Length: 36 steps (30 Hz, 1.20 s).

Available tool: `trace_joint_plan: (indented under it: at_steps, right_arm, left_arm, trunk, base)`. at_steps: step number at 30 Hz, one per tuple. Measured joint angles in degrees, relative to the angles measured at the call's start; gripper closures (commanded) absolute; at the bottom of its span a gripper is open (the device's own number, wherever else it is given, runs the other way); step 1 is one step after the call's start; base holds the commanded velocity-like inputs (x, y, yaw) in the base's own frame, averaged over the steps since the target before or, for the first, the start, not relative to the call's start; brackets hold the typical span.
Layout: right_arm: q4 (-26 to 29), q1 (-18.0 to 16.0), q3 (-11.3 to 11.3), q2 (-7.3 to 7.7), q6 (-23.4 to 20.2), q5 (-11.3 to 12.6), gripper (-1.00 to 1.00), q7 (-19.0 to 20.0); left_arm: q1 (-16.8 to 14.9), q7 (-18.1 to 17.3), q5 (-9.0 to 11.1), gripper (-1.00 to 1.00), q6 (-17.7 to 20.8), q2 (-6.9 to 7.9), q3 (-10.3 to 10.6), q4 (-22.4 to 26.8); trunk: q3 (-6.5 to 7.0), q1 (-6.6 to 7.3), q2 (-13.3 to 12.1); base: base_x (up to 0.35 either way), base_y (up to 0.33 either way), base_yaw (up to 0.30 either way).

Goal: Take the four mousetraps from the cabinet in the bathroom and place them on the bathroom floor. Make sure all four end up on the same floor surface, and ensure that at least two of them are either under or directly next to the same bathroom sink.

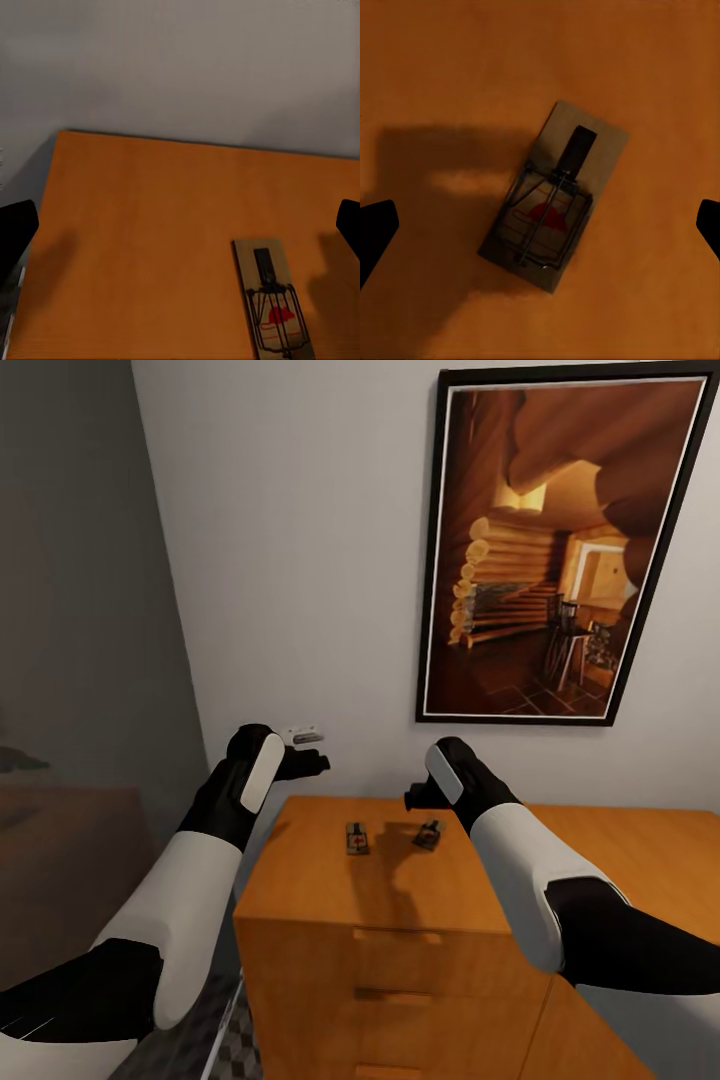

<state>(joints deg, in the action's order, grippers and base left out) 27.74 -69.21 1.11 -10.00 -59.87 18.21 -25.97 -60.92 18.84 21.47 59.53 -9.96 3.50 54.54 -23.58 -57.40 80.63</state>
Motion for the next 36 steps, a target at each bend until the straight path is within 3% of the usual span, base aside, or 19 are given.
trace_joint_plan:
  at_steps: [9, 25, 30, 36]
  right_arm:
    - [0.0, 0.0, 0.0, 0.00, 0.0, 0.0, -1.00, 0.0]
    - [-0.1, 0.0, -0.1, 0.00, 0.0, 0.0, -1.00, -0.1]
    - [-0.2, 0.0, -0.9, 0.01, 0.0, 0.0, -1.00, -0.1]
    - [-2.6, 0.0, -3.6, 0.05, 0.0, 0.2, -1.00, -0.3]
  left_arm:
    - [0.0, 0.0, 0.0, -1.00, -0.1, 0.05, 0.0, 0.0]
    - [0.0, 0.0, 0.5, -1.00, 0.2, 0.02, 0.0, -0.5]
    - [0.0, 0.0, 0.6, -1.00, 0.3, -0.04, 0.0, -1.0]
    - [0.0, 0.0, 0.7, -1.00, 0.3, -0.04, 0.1, -1.7]
  trunk:
    - [0.00, 0.00, 0.0]
    - [0.00, -0.01, 0.0]
    - [0.00, -0.01, 0.0]
    - [0.00, -0.01, 0.0]
  base:
    - [0.197, 0.000, 0.000]
    - [0.030, 0.000, 0.000]
    - [0.003, 0.000, 0.000]
    - [0.000, 0.000, 0.000]
